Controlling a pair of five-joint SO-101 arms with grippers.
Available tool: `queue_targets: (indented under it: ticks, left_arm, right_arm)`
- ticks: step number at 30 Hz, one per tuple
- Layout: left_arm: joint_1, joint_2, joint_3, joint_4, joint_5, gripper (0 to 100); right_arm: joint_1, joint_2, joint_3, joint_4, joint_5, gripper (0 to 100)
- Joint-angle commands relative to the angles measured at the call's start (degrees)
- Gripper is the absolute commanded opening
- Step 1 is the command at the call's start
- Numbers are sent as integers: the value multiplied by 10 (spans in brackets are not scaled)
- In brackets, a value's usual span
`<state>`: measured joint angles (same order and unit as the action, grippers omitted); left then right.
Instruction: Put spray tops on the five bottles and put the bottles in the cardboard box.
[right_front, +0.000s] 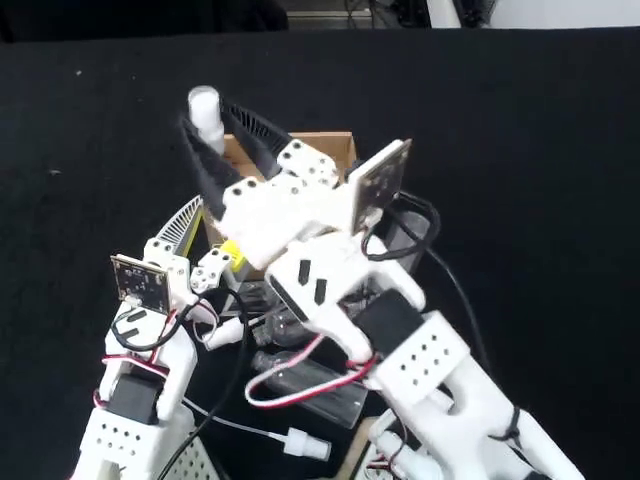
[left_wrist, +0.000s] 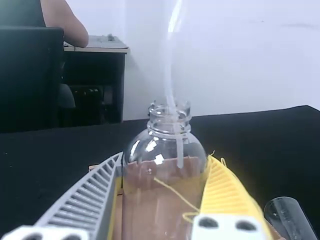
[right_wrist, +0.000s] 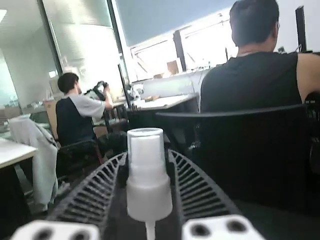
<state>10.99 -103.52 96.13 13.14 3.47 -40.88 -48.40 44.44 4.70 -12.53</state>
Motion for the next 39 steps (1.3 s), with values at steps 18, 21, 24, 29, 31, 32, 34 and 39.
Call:
queue_targets:
  ticks: [18,21,24,29,31,32,34,39]
  left_arm:
    - [-63,-10,13,-3,5,30]
    - [-65,-10,13,-3,5,30]
    - [-68,-10,13,-3,2,30]
    - [-66,-10,13,-18,5,31]
    - [-68,-9,13,-37,2,30]
    - [-68,-9,13,-38,2,32]
    - [-68,-9,13,-37,1,33]
    - [-69,-9,13,-47,1,32]
  right_arm:
    - [174,-178,-43,205,11,116]
    - [277,-182,-14,243,11,8]
    - [358,-183,51,251,7,39]
    - [421,-182,200,185,7,50]
    - [423,-182,261,135,10,50]
    - [423,-180,290,105,11,50]
    - [427,-179,337,45,11,50]
    - [422,-179,380,-5,11,50]
